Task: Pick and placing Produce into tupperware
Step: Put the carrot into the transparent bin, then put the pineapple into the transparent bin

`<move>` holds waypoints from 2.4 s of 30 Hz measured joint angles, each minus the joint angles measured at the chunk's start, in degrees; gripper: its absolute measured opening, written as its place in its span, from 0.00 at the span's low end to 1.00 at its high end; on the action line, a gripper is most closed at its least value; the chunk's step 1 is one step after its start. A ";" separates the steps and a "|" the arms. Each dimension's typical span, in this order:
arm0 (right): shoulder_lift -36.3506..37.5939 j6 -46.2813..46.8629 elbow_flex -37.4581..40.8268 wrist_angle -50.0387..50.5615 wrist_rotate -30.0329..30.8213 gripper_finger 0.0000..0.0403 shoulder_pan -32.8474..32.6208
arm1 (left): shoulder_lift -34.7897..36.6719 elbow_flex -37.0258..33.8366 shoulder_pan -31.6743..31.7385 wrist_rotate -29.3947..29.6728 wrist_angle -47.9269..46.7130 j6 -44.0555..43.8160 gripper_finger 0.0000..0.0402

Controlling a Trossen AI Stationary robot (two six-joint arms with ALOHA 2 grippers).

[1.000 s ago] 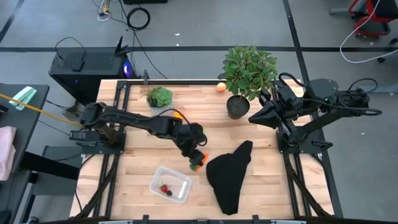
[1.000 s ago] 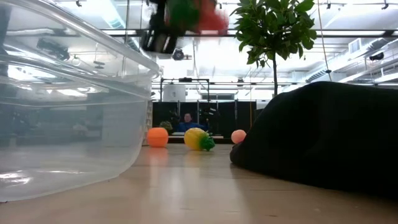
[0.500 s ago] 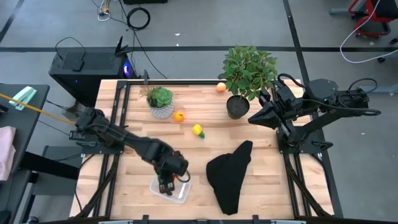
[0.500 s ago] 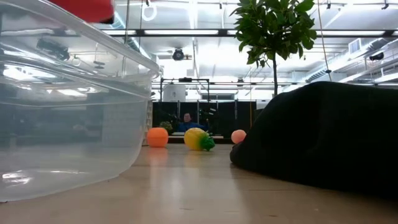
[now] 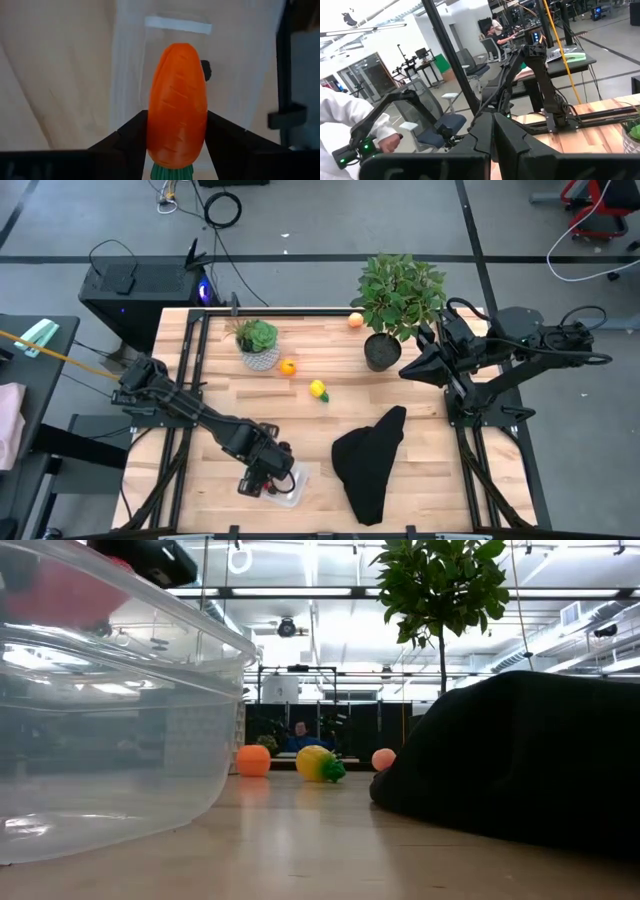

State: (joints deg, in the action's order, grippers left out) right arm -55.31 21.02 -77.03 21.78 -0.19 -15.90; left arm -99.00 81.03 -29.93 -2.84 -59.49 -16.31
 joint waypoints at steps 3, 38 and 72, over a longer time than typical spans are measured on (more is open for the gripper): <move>0.00 -0.07 0.00 -0.02 0.60 0.06 0.02 | 0.00 0.00 0.02 1.36 1.31 4.97 0.44; 0.02 0.00 0.00 -0.18 0.60 0.06 0.02 | -4.24 -0.04 -0.33 4.99 5.10 7.20 0.50; 0.00 1.32 0.00 -0.16 0.57 0.06 0.00 | -4.02 11.15 5.46 14.31 2.41 20.64 0.54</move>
State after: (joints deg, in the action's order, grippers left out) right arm -55.31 22.34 -77.03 21.63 0.38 -15.90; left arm -103.02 92.19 -24.47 11.47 -57.08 4.33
